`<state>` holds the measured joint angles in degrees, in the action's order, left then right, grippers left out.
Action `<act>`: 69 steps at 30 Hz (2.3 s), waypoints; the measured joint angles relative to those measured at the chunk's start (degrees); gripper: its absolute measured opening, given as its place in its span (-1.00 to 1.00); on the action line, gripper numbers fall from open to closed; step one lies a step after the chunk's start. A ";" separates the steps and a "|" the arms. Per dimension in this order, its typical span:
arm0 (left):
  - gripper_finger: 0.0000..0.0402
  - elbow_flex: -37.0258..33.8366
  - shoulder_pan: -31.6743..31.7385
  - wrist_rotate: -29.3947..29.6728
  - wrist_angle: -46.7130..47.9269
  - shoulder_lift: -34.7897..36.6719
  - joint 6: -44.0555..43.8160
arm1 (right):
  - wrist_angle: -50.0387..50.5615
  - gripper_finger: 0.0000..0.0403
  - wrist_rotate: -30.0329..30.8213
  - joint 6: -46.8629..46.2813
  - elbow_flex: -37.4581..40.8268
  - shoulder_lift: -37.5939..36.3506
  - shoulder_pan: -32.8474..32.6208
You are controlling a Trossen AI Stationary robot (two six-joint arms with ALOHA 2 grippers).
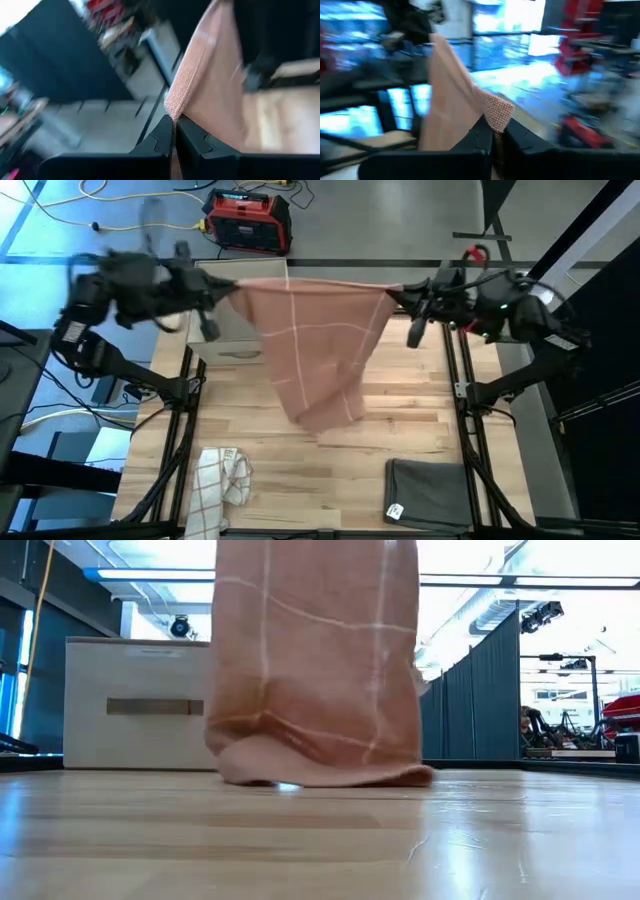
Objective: Fold towel
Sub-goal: Fold the orange towel
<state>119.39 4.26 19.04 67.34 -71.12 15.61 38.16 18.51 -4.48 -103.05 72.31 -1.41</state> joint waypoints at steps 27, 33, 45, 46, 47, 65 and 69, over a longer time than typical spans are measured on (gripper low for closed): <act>-1.00 -27.98 -1.22 -26.96 7.86 -1.21 -15.77 | 12.92 -1.00 -17.83 -33.01 33.27 0.76 -10.28; -1.00 -35.87 0.18 -27.32 -4.81 -3.39 -13.01 | 23.09 -1.00 -16.29 -35.32 34.11 0.66 -9.07; -1.00 -36.97 0.06 -36.45 -26.21 -12.07 -9.93 | 43.45 -1.00 -15.68 -43.62 34.01 0.64 -8.60; -1.00 -36.97 0.08 -36.34 -25.20 -12.35 -9.88 | 43.23 -1.00 -15.70 -43.63 33.84 0.65 -8.88; -1.00 -36.95 0.17 -36.25 -24.36 -12.37 -9.66 | 42.67 -1.00 -15.60 -43.55 33.38 0.66 -9.04; -1.00 -10.48 0.89 -28.44 -22.24 6.98 -4.93 | 6.21 -1.00 13.76 -7.94 -6.57 0.64 -9.27; -1.00 -5.92 0.89 -28.27 -24.07 9.56 -4.98 | -7.16 -1.00 0.44 1.92 -8.32 1.10 -9.29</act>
<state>113.46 5.15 -9.23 43.27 -61.56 10.63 31.00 18.95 -2.56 -111.36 73.41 -10.70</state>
